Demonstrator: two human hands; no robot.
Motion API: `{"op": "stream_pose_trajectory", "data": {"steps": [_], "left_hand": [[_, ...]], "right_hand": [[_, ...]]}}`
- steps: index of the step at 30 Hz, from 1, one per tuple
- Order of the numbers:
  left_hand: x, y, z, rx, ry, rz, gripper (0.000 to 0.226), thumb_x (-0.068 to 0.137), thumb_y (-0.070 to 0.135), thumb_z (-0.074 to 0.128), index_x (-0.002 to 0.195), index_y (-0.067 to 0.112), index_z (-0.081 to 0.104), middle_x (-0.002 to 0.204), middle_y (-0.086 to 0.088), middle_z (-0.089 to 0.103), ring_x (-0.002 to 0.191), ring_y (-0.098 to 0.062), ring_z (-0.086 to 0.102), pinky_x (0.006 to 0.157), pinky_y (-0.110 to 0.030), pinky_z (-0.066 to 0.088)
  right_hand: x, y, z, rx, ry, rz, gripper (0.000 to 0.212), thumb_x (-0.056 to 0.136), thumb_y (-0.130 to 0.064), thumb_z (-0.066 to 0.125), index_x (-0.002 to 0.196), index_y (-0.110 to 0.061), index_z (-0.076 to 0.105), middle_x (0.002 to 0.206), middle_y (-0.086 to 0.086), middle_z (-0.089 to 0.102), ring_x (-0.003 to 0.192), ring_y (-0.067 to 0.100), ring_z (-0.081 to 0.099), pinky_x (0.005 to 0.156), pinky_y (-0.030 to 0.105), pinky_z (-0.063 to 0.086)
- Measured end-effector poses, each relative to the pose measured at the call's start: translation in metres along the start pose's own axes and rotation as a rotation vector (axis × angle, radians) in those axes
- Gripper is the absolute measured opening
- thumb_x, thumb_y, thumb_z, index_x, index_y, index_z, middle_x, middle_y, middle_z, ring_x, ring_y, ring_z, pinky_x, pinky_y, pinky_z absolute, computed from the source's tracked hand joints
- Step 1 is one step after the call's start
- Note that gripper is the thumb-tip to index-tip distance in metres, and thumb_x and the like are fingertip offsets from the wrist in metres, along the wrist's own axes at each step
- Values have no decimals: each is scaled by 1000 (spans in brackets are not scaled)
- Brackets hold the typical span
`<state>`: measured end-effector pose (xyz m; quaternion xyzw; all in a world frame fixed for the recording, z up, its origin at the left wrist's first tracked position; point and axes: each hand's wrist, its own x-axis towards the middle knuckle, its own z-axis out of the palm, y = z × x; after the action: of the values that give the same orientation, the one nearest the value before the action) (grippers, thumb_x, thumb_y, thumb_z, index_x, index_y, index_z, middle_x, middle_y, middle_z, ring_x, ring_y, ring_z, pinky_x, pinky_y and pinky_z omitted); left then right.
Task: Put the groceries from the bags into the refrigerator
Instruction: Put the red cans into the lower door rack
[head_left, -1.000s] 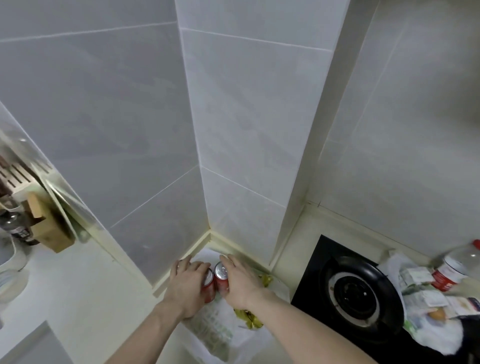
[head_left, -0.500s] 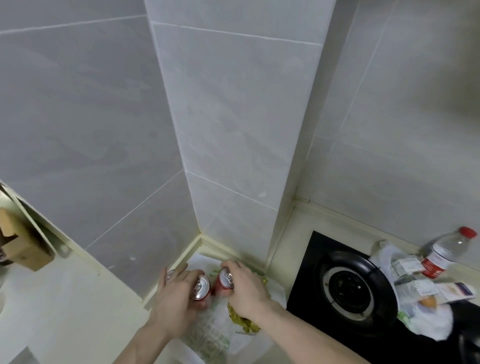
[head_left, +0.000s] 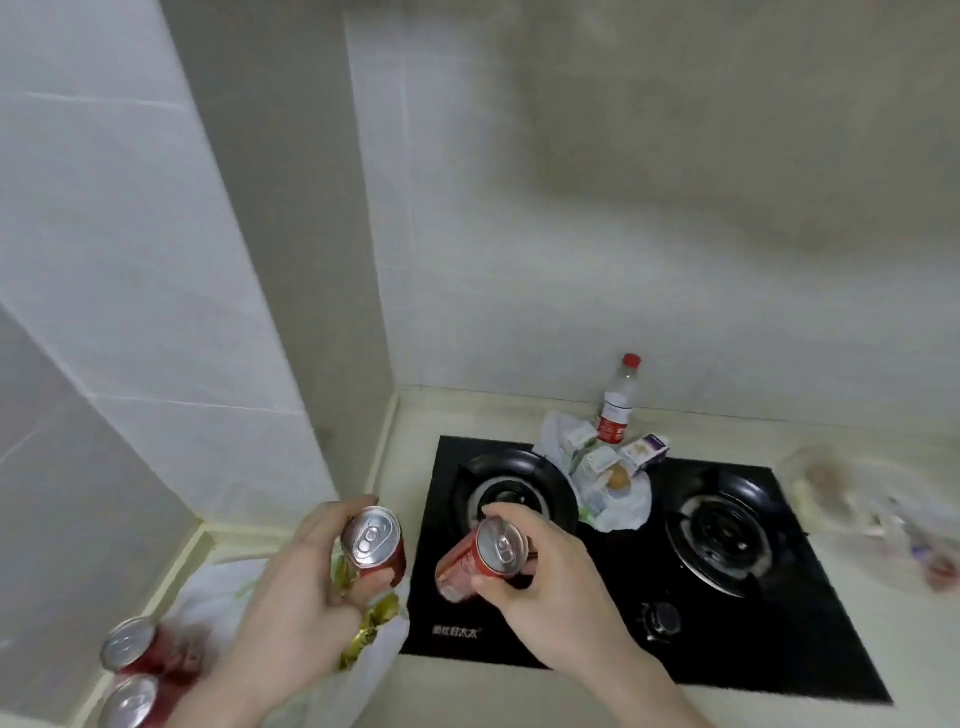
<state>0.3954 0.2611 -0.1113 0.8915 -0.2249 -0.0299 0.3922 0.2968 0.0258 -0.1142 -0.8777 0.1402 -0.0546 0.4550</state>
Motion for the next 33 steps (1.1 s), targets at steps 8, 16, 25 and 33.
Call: {"op": "stream_pose_trajectory", "data": {"steps": [8, 16, 25, 33], "left_hand": [[0, 152, 96, -125, -138, 260, 70, 72, 19, 89, 128, 46, 55, 119, 29, 63, 110, 7, 60, 88, -14, 47], [-49, 294, 203, -307, -347, 467, 68, 75, 15, 88, 128, 46, 57, 120, 25, 66, 85, -10, 70, 72, -1, 45], [-102, 431, 312, -392, -680, 706, 68, 72, 12, 89, 125, 43, 60, 117, 21, 69, 108, -2, 66, 93, -19, 50], [-150, 533, 411, -448, -1014, 881, 62, 73, 17, 88, 121, 46, 60, 114, 29, 66, 103, 4, 63, 85, -16, 46]], "right_hand": [[-120, 57, -146, 89, 365, 149, 63, 72, -29, 84, 127, -48, 61, 120, -28, 67, 113, -2, 64, 96, 25, 55], [-259, 106, -255, 68, 691, 297, 61, 71, -15, 87, 112, -53, 63, 105, -34, 68, 95, -1, 68, 86, 18, 55], [-402, 146, -315, 56, 1082, 522, 65, 68, -24, 87, 120, -53, 62, 113, -33, 66, 107, -3, 63, 93, 27, 54], [-488, 164, -346, 4, 1349, 749, 63, 73, -31, 86, 124, -54, 58, 116, -31, 67, 112, -5, 61, 94, 23, 52]]}}
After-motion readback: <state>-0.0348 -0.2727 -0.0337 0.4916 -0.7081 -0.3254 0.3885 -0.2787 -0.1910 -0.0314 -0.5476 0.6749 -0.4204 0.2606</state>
